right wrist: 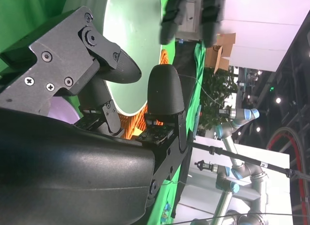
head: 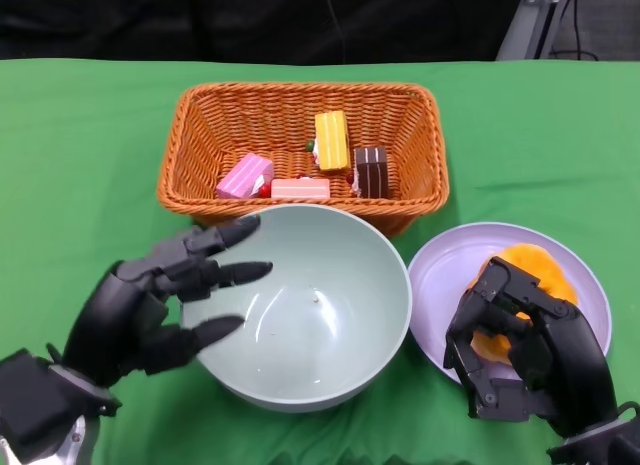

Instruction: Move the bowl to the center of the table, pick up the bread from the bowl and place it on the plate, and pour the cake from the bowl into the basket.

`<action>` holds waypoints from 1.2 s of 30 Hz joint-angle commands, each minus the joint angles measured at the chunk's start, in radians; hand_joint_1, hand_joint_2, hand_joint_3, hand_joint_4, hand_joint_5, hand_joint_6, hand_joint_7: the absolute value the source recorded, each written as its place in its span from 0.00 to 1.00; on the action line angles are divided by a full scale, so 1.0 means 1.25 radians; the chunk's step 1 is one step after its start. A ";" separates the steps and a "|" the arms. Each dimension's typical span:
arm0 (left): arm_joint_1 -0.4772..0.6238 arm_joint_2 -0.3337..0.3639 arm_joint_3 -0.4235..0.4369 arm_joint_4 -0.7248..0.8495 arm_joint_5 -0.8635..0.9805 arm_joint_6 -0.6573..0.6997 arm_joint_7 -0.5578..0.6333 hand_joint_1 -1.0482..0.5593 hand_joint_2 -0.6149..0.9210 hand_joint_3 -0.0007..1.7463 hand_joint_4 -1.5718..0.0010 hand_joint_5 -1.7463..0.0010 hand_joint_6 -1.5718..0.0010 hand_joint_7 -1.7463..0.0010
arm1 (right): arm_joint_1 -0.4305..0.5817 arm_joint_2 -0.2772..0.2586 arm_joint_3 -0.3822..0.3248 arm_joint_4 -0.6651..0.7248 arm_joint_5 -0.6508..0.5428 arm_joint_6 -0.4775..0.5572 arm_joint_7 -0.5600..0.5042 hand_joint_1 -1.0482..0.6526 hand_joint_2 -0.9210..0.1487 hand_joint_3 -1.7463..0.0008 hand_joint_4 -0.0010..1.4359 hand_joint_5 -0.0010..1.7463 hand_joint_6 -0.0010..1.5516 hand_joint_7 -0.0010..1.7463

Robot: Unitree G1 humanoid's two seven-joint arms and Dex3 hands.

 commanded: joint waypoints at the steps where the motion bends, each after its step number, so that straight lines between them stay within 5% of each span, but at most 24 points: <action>1: 0.000 -0.039 0.062 -0.027 0.001 0.028 0.007 0.56 1.00 0.17 0.32 0.81 0.45 0.95 | -0.007 -0.011 -0.007 -0.013 0.019 0.001 0.009 0.54 0.46 0.31 0.51 1.00 0.37 0.91; 7: 0.010 -0.102 0.120 -0.075 0.044 0.084 0.026 0.60 1.00 0.25 0.51 0.34 0.25 0.88 | -0.016 -0.019 -0.007 -0.021 0.019 0.003 0.019 0.52 0.44 0.34 0.51 1.00 0.37 0.92; 10: 0.016 -0.113 0.126 -0.083 0.101 0.076 0.035 0.60 1.00 0.27 0.54 0.21 0.44 0.48 | -0.016 -0.021 -0.005 -0.033 0.017 0.011 0.019 0.52 0.43 0.35 0.51 1.00 0.37 0.92; 15: 0.021 -0.109 0.111 -0.095 0.158 0.088 0.006 0.59 0.96 0.38 0.52 0.05 0.55 0.18 | -0.018 -0.023 0.002 -0.055 0.047 0.036 0.052 0.52 0.41 0.36 0.51 1.00 0.36 0.92; 30: 0.019 -0.102 0.110 -0.118 0.137 0.151 -0.148 0.57 0.81 0.62 0.52 0.00 0.60 0.08 | -0.009 -0.028 0.019 -0.122 0.014 0.059 0.058 0.47 0.38 0.42 0.54 1.00 0.39 0.91; 36: 0.020 -0.105 0.121 -0.124 0.137 0.158 -0.153 0.55 0.84 0.59 0.52 0.00 0.59 0.09 | -0.005 -0.029 0.027 -0.138 0.017 0.069 0.059 0.47 0.38 0.43 0.54 1.00 0.41 0.89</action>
